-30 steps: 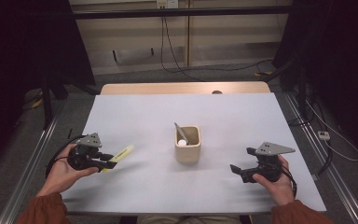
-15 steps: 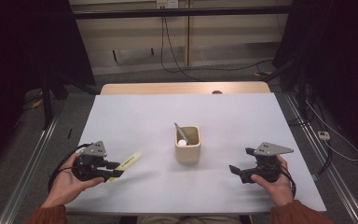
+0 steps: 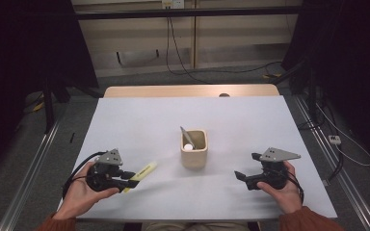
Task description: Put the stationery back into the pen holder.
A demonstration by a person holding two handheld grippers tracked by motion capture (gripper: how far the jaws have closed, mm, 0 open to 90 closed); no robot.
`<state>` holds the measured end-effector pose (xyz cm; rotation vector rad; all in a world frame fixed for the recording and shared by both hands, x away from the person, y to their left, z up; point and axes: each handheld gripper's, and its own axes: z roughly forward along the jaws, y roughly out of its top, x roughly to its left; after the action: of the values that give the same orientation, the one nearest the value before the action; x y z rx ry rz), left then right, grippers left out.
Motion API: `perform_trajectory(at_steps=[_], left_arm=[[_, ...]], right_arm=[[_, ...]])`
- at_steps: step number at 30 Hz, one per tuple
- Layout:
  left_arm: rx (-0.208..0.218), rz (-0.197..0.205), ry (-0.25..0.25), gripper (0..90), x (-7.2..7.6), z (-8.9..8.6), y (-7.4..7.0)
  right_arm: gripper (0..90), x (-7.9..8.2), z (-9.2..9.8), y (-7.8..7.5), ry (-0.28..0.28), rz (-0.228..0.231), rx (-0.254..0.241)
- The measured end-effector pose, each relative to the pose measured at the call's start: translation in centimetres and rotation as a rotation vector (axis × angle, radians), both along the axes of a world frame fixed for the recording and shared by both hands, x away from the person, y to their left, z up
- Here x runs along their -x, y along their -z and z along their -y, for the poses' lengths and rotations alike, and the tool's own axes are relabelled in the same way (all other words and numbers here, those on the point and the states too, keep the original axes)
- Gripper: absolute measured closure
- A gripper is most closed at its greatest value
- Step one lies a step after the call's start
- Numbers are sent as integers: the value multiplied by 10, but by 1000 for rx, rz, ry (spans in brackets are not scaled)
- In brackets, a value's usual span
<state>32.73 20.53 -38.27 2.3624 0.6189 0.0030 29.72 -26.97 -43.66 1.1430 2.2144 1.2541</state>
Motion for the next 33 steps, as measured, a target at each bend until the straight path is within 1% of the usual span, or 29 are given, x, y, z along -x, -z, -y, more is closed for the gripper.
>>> perform_trajectory(at_steps=[4, 5, 6, 7, 9, 13, 14, 21, 22, 24, 26, 28, 29, 30, 33], left_arm=[[3, 5, 13, 672, 0, 10, 2], [-3, 3, 25, 672, -1, 12, 2], [2, 2, 27, 672, -1, 14, 4], [-4, -1, 40, 672, -2, 17, 5], [-16, -9, 46, 672, -3, 23, 7], [-26, -15, 76, 672, -4, 35, 9], [-35, -18, 91, 672, -5, 38, 9], [-52, -29, 147, 672, -6, 63, 13], [-61, -33, 154, 672, -6, 66, 14], [-66, -42, 166, 672, -7, 73, 16], [-71, -48, 165, 672, -7, 81, 18], [-79, -45, 184, 672, -7, 86, 19], [-76, -52, 182, 672, -6, 89, 20], [-83, -50, 190, 672, -6, 91, 21], [-84, -50, 205, 672, -6, 96, 21]], right_arm=[[54, 1, -2, 0, 1, 10, 3], [55, 1, -3, -1, 1, 13, 7], [55, 2, -4, -1, -1, 15, 10], [55, 2, -5, -1, -7, 17, 10], [55, 3, -8, -1, -16, 20, 20], [58, 4, -12, -1, -27, 21, 31], [61, 5, -13, -1, -29, 23, 32], [88, 10, -20, -1, -39, 57, 41], [91, 11, -22, -1, -39, 61, 43], [95, 12, -24, -2, -45, 63, 45], [95, 13, -26, -2, -51, 67, 51], [94, 14, -28, -2, -56, 64, 56], [91, 15, -29, -2, -57, 63, 59], [89, 15, -29, -2, -61, 64, 61], [70, 18, -32, -2, -67, 76, 70]])
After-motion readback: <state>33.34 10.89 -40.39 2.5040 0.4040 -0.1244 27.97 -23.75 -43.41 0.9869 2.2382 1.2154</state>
